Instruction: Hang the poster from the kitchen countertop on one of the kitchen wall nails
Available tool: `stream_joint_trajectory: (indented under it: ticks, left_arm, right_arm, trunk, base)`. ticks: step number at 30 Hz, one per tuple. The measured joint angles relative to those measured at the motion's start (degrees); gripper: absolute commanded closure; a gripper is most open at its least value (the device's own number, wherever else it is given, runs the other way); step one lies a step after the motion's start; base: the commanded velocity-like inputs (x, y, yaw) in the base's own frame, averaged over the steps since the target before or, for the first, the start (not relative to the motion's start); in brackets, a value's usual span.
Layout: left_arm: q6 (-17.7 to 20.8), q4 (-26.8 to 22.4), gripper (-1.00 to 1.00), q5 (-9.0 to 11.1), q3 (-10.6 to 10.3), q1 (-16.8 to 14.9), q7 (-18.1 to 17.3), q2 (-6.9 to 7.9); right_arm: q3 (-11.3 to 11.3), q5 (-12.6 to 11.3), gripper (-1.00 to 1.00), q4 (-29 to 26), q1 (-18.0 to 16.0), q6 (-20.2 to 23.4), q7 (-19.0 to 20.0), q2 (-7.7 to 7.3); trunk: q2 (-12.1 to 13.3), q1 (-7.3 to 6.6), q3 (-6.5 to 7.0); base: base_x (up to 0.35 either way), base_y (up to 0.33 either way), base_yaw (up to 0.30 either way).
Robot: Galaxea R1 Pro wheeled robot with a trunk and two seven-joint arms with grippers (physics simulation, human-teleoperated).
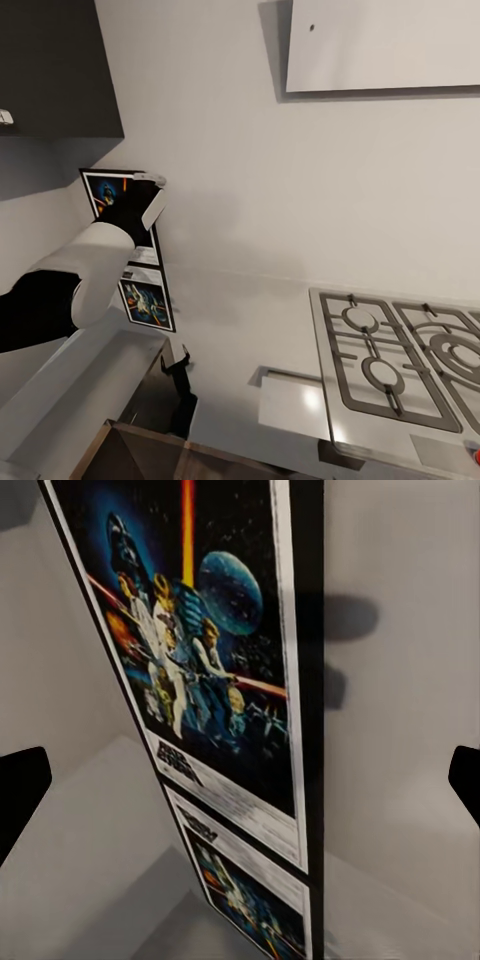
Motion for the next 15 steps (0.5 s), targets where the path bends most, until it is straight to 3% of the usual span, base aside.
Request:
stream_joint_trajectory:
  ticks: [15]
  left_arm:
    - [-0.03,-0.03,-1.0,0.0,-0.31,0.0,0.0,0.02]
  right_arm:
    - [0.0,0.0,-1.0,0.0,0.0,0.0,0.02,0.0]
  trunk:
    - [0.0,0.0,-1.38]
  base:
    - [0.0,0.0,0.0]
